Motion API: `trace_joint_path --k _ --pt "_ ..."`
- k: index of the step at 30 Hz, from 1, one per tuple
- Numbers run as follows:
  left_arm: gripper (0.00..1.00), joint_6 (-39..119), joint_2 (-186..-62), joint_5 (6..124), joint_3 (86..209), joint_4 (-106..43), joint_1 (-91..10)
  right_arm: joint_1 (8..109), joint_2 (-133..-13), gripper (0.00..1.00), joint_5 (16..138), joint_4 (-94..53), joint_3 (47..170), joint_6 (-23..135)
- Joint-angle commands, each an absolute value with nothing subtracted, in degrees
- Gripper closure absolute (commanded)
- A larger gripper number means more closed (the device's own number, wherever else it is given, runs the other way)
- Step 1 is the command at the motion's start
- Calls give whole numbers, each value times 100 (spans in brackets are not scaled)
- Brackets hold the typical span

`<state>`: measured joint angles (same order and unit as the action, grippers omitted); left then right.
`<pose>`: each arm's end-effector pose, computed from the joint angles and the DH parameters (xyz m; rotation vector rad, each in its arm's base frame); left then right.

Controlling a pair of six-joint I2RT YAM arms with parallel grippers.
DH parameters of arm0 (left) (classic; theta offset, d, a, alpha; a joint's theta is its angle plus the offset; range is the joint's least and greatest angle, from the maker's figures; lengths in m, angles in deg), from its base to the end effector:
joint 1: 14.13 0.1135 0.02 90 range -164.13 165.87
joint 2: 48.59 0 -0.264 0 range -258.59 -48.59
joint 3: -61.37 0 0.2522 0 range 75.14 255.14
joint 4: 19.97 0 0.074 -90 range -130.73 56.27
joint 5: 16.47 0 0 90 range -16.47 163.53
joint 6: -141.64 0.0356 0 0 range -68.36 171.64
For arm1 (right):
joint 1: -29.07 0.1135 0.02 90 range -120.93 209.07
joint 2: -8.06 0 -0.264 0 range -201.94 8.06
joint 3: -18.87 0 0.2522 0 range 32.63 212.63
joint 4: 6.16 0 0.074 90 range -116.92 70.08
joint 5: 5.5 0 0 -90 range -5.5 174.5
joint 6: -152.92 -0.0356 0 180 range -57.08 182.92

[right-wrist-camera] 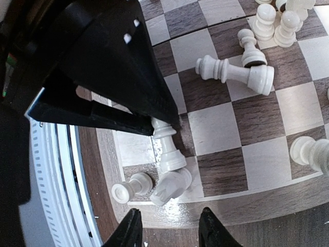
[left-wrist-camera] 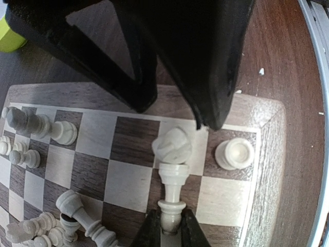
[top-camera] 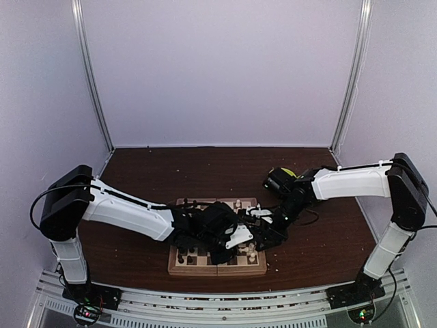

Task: Set up the chess pieces on the board
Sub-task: Move the chess pile on the chessboard.

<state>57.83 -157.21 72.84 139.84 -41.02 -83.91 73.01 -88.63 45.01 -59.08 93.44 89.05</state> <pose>0.1348 -0.3671 0.1516 1.5612 1.9907 -0.4823 0.2079 0.2318 0.1827 -1.7211 2.2242 1.0533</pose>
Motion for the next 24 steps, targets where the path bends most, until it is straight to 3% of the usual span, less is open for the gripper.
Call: trace_joint_path --k 1,24 --pt "87 5823 -15706 7256 13884 -3805 -8436 7523 -8987 62 4343 -5290 9528 8616" --pt "89 5849 -15646 7212 13858 -3830 -8431 7644 -9000 62 4556 -4978 9538 8296"
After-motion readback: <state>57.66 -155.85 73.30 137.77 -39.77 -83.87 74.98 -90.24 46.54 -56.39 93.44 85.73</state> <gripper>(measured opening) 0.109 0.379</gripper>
